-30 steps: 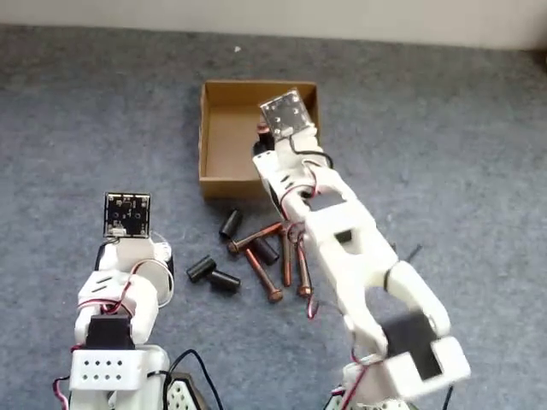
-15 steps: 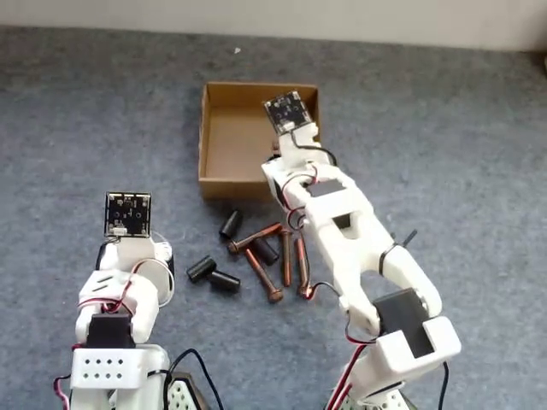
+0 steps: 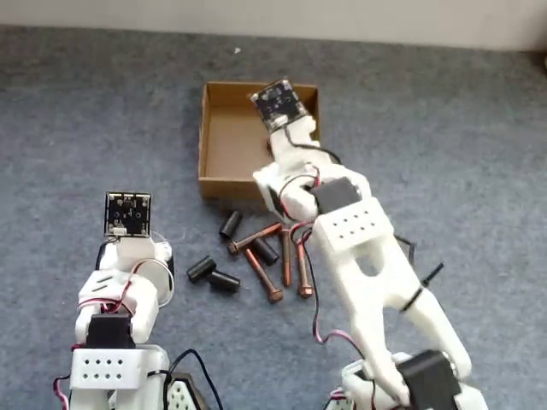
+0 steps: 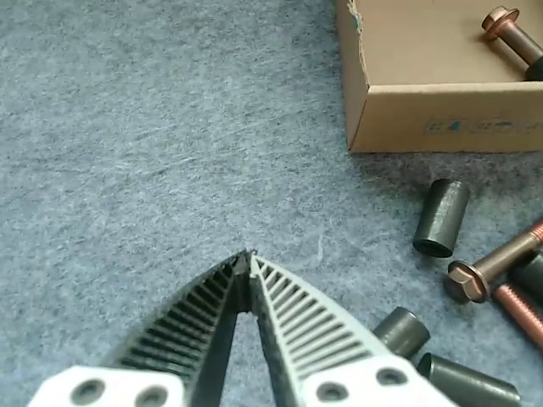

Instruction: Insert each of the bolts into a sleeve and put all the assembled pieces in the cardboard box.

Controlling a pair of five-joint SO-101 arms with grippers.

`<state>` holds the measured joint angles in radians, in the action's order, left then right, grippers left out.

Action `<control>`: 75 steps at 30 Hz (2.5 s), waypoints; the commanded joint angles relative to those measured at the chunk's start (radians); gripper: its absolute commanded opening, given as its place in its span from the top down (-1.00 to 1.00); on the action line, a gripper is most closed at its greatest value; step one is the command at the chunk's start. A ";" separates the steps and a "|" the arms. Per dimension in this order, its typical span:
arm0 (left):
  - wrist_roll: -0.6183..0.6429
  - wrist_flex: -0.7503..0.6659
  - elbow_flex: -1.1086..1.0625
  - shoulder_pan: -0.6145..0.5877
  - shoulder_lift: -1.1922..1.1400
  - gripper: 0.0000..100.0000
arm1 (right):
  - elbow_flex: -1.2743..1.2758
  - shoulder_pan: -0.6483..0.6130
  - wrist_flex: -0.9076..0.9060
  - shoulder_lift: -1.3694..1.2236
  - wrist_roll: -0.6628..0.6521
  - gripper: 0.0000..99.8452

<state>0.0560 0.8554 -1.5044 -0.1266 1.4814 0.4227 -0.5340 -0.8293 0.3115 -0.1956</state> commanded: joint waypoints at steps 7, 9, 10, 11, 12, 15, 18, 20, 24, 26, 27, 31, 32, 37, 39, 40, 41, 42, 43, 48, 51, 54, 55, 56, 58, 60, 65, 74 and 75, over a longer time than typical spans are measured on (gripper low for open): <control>-0.008 -0.020 0.004 -0.013 0.008 0.99 | -0.047 -0.193 -0.320 0.045 -0.008 0.80; -0.008 -0.018 0.004 -0.013 0.008 0.99 | -0.035 -0.202 -0.320 -0.002 -0.009 0.80; -0.008 -0.018 0.004 -0.013 0.008 0.99 | -0.035 -0.202 -0.314 -0.042 -0.011 0.80; -0.008 -0.018 0.004 -0.013 0.008 0.99 | -0.035 -0.199 -0.305 -0.088 -0.012 0.80; -0.008 -0.018 0.004 -0.013 0.008 0.99 | -0.041 -0.197 -0.305 -0.134 -0.032 0.80; -0.009 -0.018 0.004 -0.013 0.008 0.99 | -0.042 -0.197 -0.308 -0.257 -0.077 0.80; -0.009 -0.018 0.004 -0.013 0.008 0.99 | -0.044 -0.197 -0.297 -0.309 -0.100 0.80; -0.009 -0.018 0.004 -0.013 0.008 0.99 | -0.044 -0.194 -0.277 -0.323 -0.114 0.80; -0.009 -0.018 0.004 -0.013 0.008 0.99 | -0.044 -0.151 -0.220 -0.355 -0.114 0.80; -0.009 -0.018 0.004 -0.013 0.008 0.99 | -0.044 -0.139 -0.193 -0.381 -0.114 0.80; -0.009 -0.018 0.004 -0.013 0.008 0.99 | -0.044 -0.139 -0.180 -0.397 -0.114 0.80; -0.009 -0.018 0.004 -0.013 0.008 0.99 | -0.044 -0.139 -0.147 -0.449 -0.114 0.80; -0.009 -0.018 0.004 -0.013 0.008 0.99 | -0.044 -0.137 -0.136 -0.458 -0.114 0.80; -0.009 -0.018 0.004 -0.013 0.008 0.99 | -0.044 -0.122 -0.108 -0.498 -0.114 0.80; -0.009 -0.018 0.004 -0.013 0.008 0.99 | -0.062 -0.122 -0.111 -0.513 -0.114 0.80; -0.009 -0.018 0.004 -0.013 0.008 0.99 | -0.076 -0.122 -0.113 -0.524 -0.114 0.80; -0.009 -0.018 0.004 -0.013 0.008 0.99 | -0.088 -0.122 -0.114 -0.536 -0.114 0.82; -0.009 -0.018 0.004 -0.013 0.008 0.99 | -0.097 -0.122 -0.114 -0.549 -0.114 0.85; -0.009 -0.018 0.004 -0.013 0.008 0.99 | -0.107 -0.122 -0.114 -0.558 -0.114 0.92; -0.009 -0.020 0.004 -0.018 0.008 0.99 | -0.153 -0.122 -0.197 -0.536 -0.114 0.99; -0.009 -0.021 0.007 -0.047 0.008 0.99 | -0.160 -0.104 -0.268 -0.438 -0.110 0.99; -0.009 -0.021 0.008 -0.056 0.008 0.99 | -0.154 -0.085 -0.297 -0.277 -0.109 0.99; -0.009 -0.021 0.008 -0.056 0.008 0.99 | -0.131 -0.077 -0.311 -0.219 -0.107 0.99; -0.009 -0.021 0.010 -0.056 0.008 0.99 | -0.107 -0.071 -0.326 -0.162 -0.107 0.99; -0.009 -0.020 0.012 -0.061 0.008 0.99 | -0.054 -0.067 -0.349 -0.041 -0.107 0.99; -0.008 -0.020 0.013 -0.062 0.008 0.99 | 0.012 -0.053 -0.367 0.076 -0.107 0.99; -0.094 -0.017 0.015 -0.054 0.008 0.99 | 0.205 0.033 -0.371 0.364 -0.107 0.99; -0.126 0.046 0.160 -0.015 -0.002 0.98 | 0.526 0.242 -0.369 0.858 -0.011 0.99; -0.155 0.072 0.183 0.013 -0.002 0.98 | 0.559 0.252 -0.360 0.908 0.008 0.99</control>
<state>-0.0591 0.8815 -1.4170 -0.1680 1.4799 0.9014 -0.3345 -1.1960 1.0081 -0.2555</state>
